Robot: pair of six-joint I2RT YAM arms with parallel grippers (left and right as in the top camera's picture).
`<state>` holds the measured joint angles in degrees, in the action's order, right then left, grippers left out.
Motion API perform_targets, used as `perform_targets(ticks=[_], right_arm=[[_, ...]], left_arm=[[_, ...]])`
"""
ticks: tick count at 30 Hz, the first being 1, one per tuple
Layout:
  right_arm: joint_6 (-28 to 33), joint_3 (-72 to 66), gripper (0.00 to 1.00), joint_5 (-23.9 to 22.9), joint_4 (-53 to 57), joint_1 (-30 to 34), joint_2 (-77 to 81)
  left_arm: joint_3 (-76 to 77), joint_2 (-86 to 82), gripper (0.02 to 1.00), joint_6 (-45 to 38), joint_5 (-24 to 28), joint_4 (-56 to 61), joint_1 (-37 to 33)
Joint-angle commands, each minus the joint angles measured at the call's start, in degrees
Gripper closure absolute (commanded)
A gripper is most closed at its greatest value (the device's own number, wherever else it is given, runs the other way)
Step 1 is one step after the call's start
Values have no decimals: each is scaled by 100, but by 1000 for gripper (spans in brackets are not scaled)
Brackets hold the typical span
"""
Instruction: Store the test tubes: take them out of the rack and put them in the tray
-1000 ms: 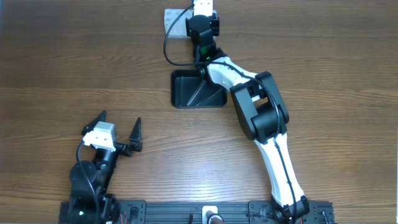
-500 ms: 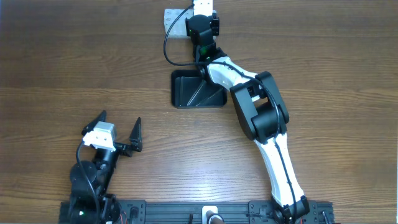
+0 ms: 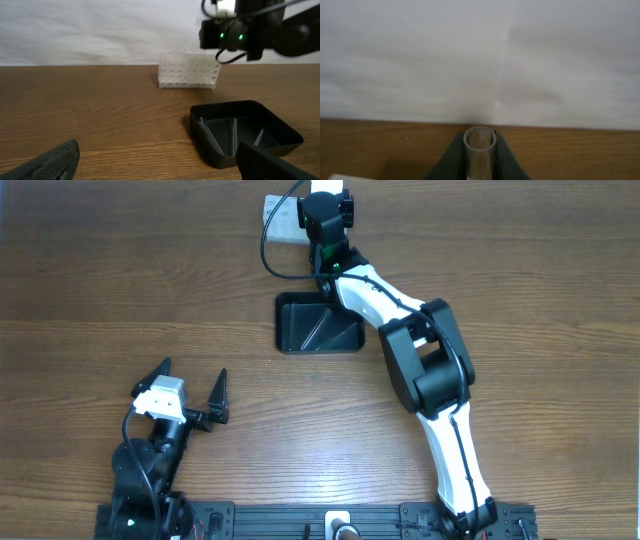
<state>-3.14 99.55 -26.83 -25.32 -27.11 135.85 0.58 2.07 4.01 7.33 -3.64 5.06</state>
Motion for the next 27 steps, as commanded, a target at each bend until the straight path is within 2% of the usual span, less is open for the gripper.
perform_targets(ticks=[1,10,15,19,22,24,27], right_arm=[[24,173,925,44,92,-109,-407],[81,173,936,42,98,-190,-826],[367,173,945,42,407,-240,-1145],[321,170,969,48,1373,-260,-1606],[-107,173,989,72,2452,-260,-1991],[-472,170,989,267,3285,-254,-2258],[-881,170,991,793,4323,-254,-2551]], left_arm=[[-26,-57,20,-103,76,-9,-35],[-26,-57,20,-103,76,-9,-35],[-24,-57,20,-103,76,-9,-35],[-24,-57,23,-103,76,-9,-35],[-24,-57,20,-103,76,-9,-35],[-24,-57,20,-103,76,-9,-35],[-26,-57,20,-103,76,-9,-35]])
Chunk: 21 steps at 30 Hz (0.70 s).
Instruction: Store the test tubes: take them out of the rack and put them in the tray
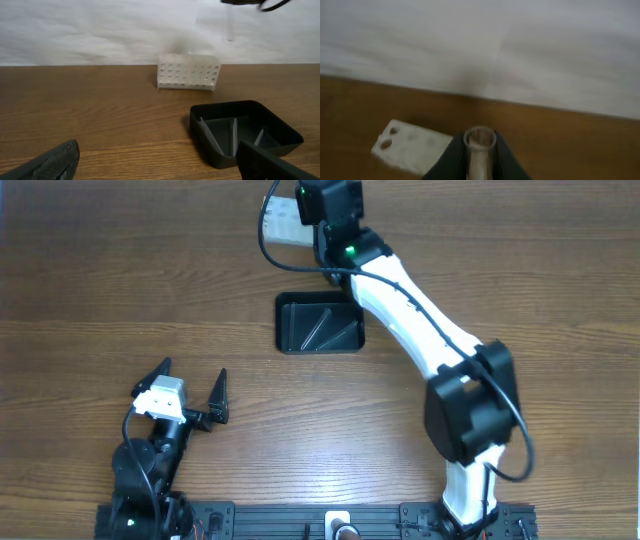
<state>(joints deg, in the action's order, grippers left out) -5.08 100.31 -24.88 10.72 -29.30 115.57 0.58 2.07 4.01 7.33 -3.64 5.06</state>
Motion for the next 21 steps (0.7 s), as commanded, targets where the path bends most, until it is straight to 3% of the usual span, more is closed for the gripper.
perform_targets(ticks=[1,5,10,15,21], right_arm=[[-811,94,989,809,1054,-35,-595],[-1290,92,989,1357,2197,-42,-752],[-1591,-24,989,1541,3095,-42,-866],[-1637,-769,989,1543,3056,-81,-1167],[-2288,-1908,987,1539,2361,-111,-1585]], left_arm=[[-26,-57,20,-103,76,-9,-35],[-24,-57,20,-103,76,-9,-35],[-24,-57,23,-103,76,-9,-35],[-24,-57,20,-103,76,-9,-35],[-24,-57,20,-103,76,-9,-35]])
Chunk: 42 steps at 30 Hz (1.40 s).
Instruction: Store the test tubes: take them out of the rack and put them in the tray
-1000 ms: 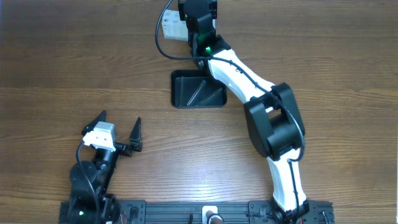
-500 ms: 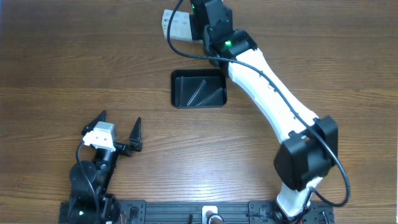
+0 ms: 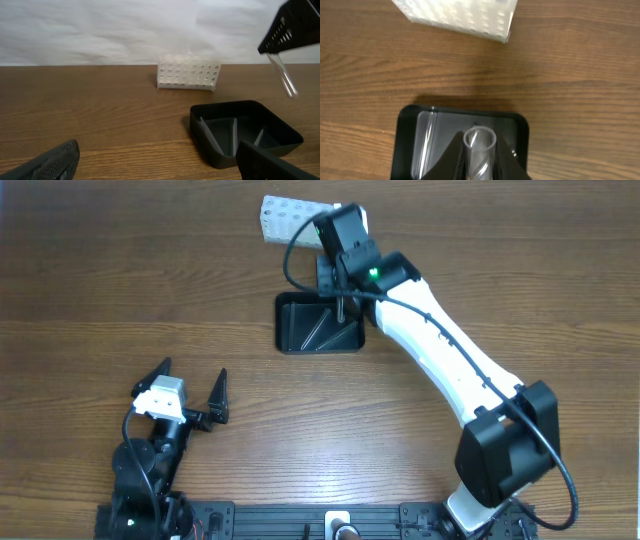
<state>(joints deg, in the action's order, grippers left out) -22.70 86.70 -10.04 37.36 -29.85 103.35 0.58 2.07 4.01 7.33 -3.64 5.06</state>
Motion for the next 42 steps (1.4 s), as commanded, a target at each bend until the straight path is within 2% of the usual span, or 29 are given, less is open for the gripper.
perform_targets(ticks=[1,4,10,29,42], right_arm=[[-629,-708,987,55,-463,-57,-387],[-885,-1025,987,33,-798,-66,-387],[-1158,-1502,985,-400,-1346,-85,-367],[-1161,-1937,965,-444,-2225,-83,179],[-1394,-1937,882,-446,-2461,-83,557]], left_arm=[[-26,-57,20,-103,76,-9,-35],[-26,-57,23,-103,76,-9,-35],[-26,-57,20,-103,76,-9,-35],[-26,-57,20,-103,76,-9,-35],[-24,-57,20,-103,76,-9,-35]])
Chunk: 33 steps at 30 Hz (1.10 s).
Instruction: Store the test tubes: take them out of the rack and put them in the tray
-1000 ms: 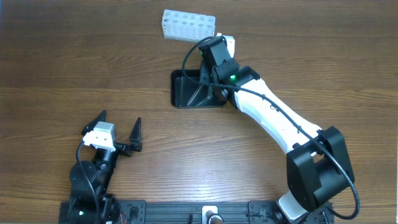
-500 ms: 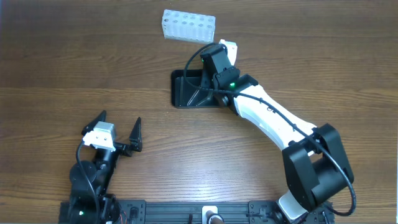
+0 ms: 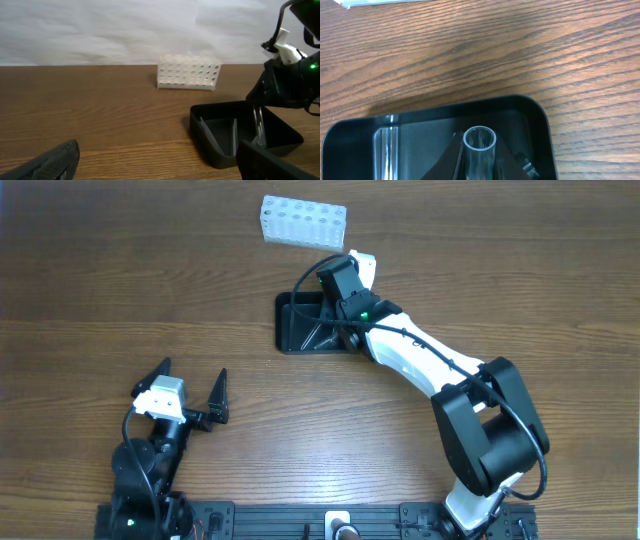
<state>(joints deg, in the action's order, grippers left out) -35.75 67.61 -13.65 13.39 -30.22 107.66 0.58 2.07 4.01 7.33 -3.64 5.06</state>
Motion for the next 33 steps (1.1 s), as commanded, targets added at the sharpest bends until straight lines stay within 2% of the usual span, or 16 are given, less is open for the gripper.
perform_targets(ticks=[1,5,10,16,20,26,28,31,33], right_arm=[[-90,-28,871,-85,-70,-46,136],[-90,-28,796,-83,-79,-28,138],[-90,-28,588,-85,-107,-9,138],[-87,0,415,-83,-136,-11,114],[-7,20,345,-140,-96,-20,-177],[708,20,259,-492,-103,-24,-1241],[1051,20,196,-487,-98,-24,-1672],[1609,20,9,-487,-74,-13,-2406],[1926,20,9,-485,-70,66,-2927]], left_arm=[[-26,-57,23,-103,76,-9,-35],[-26,-57,20,-103,76,-9,-35],[-26,-57,20,-103,76,-9,-35],[-26,-57,20,-103,76,-9,-35],[-26,-57,20,-103,76,-9,-35],[-24,-57,20,-103,76,-9,-35],[-24,-57,23,-103,76,-9,-35],[-24,-57,20,-103,76,-9,-35],[-26,-57,20,-103,76,-9,-35]])
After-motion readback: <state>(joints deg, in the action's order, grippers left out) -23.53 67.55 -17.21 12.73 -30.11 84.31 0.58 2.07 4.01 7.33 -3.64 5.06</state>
